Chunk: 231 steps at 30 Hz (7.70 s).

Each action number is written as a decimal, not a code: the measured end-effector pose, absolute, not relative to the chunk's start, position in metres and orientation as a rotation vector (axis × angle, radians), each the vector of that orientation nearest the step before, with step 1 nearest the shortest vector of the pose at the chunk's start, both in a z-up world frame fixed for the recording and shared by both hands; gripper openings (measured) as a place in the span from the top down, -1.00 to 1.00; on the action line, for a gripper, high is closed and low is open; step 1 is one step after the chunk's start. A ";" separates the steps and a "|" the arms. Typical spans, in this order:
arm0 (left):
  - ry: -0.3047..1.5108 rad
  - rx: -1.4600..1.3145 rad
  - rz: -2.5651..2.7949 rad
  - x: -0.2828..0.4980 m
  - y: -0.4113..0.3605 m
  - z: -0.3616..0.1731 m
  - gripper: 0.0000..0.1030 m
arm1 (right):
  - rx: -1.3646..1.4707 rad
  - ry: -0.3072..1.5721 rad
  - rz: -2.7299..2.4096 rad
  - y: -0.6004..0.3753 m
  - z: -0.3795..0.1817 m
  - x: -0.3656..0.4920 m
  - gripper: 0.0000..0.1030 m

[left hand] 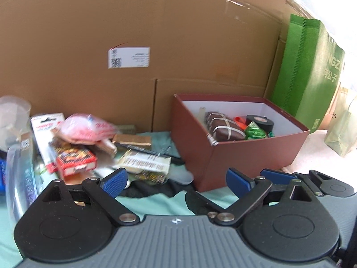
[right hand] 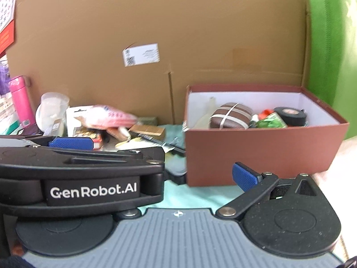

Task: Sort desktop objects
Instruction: 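Withdraw both tools from the red-brown box back toward the pile, then grasp the tall silver-teal box with left tool while right tool grasps the small blue box, then carry the silver-teal box and blue box with both tools to the red-brown box, then open both tools to release both boxes into the red-brown box, then withdraw both tools from the red-brown box back toward the pile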

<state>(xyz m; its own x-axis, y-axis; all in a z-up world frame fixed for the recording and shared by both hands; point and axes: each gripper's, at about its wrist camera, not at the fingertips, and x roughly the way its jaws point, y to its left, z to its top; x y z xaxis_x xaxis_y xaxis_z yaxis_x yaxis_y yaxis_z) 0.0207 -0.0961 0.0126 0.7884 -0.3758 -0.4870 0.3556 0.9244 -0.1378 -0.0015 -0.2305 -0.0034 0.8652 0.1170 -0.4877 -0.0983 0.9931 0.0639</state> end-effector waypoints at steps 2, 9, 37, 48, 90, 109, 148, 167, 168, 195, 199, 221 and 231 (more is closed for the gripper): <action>0.539 -0.065 -0.381 0.018 -0.086 0.007 -0.90 | 0.034 0.522 0.136 -0.224 -0.008 -0.002 -0.96; 0.528 -0.128 -0.334 0.010 -0.050 -0.009 -0.90 | 0.025 0.530 0.249 -0.197 -0.024 -0.002 -0.96; 0.551 -0.273 -0.122 0.031 0.079 -0.028 -0.49 | -0.015 0.535 0.544 -0.082 -0.045 0.034 -0.57; 0.555 -0.298 -0.199 0.045 0.083 -0.029 -0.11 | -0.031 0.550 0.583 -0.053 -0.051 0.047 0.07; 0.762 -0.323 -0.289 0.042 0.036 -0.039 -0.20 | -0.134 0.694 0.579 -0.115 -0.047 -0.009 0.57; 0.607 -0.244 -0.322 0.014 -0.001 0.013 -0.05 | -0.110 0.555 0.537 -0.144 -0.016 -0.038 0.59; 0.735 -0.346 -0.944 0.184 -0.319 0.041 0.10 | -0.238 0.408 -0.198 -0.388 0.023 0.063 0.61; 0.746 -0.322 -0.875 0.173 -0.283 0.023 -0.84 | -0.261 0.369 -0.278 -0.395 0.012 0.063 -0.68; 0.739 -0.313 -0.870 0.172 -0.282 0.025 -0.84 | -0.261 0.372 -0.277 -0.394 0.012 0.062 -0.69; 0.581 -0.140 -0.680 0.093 -0.203 0.049 -0.84 | -0.214 0.346 -0.147 -0.338 0.031 0.014 -0.96; 0.575 -0.101 -0.616 0.076 -0.188 0.049 -0.84 | -0.200 0.339 -0.107 -0.320 0.032 0.002 -0.96; 0.588 -0.178 -0.359 0.019 -0.065 0.001 -0.84 | -0.086 0.449 0.151 -0.224 -0.020 -0.011 -0.96; 0.611 -0.243 -0.235 0.018 -0.007 -0.017 -0.84 | -0.081 0.503 0.319 -0.171 -0.037 -0.005 -0.96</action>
<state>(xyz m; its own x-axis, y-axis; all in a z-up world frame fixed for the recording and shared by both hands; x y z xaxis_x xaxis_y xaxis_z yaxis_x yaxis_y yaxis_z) 0.0183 -0.0066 -0.0170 0.7946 -0.2873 -0.5349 0.1450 0.9453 -0.2922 -0.0050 -0.1707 -0.0369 0.8280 0.2801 -0.4857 -0.3195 0.9476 0.0018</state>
